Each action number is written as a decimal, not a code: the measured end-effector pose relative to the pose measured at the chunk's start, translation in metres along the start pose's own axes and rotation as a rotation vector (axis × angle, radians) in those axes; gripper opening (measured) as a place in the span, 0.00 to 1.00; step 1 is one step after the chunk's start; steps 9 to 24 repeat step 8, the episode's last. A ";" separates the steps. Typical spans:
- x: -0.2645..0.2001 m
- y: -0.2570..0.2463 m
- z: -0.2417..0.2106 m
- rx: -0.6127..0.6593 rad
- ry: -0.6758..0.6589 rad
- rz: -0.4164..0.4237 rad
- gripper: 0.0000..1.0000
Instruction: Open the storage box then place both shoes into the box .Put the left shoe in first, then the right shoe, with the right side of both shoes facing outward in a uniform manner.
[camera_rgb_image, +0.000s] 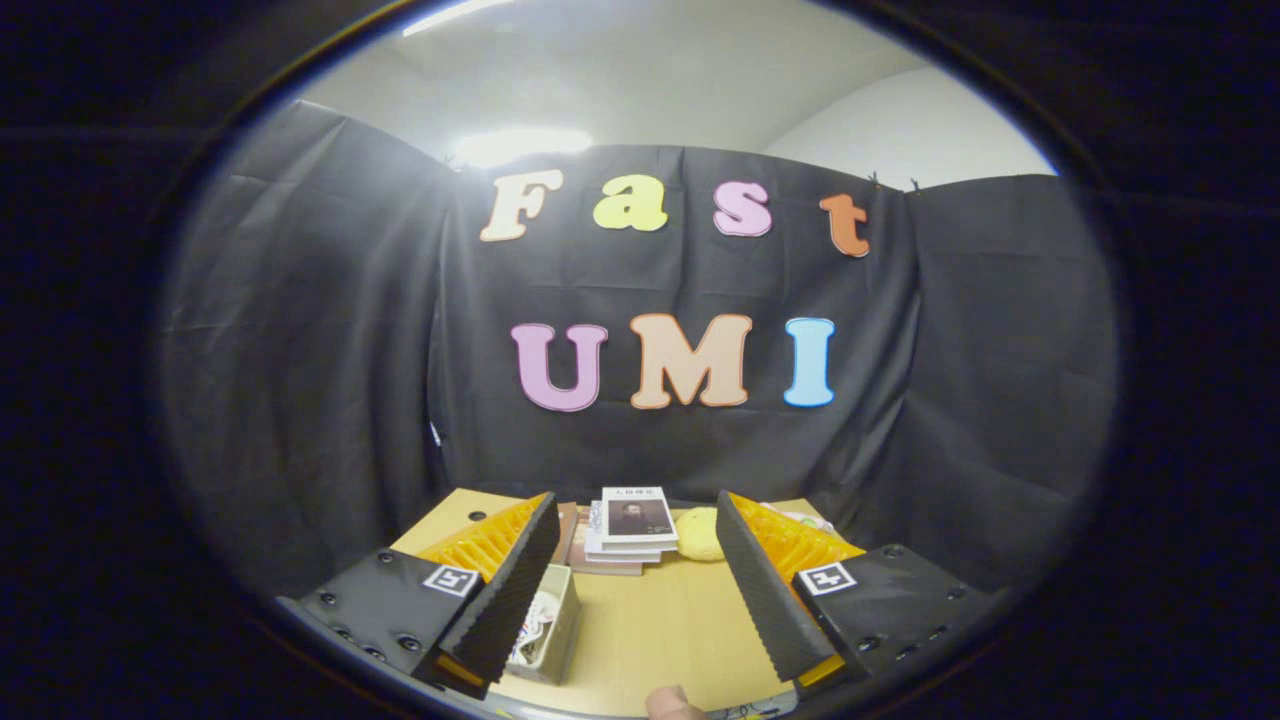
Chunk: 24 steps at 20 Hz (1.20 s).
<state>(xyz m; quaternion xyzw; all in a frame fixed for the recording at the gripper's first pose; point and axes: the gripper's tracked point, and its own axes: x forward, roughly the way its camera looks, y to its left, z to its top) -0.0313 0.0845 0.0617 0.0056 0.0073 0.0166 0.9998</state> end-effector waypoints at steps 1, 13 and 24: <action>-0.002 -0.002 0.001 0.004 -0.007 -0.005 0.99; -0.005 -0.043 0.006 0.030 -0.034 -0.071 0.99; -0.005 -0.043 0.006 0.030 -0.034 -0.071 0.99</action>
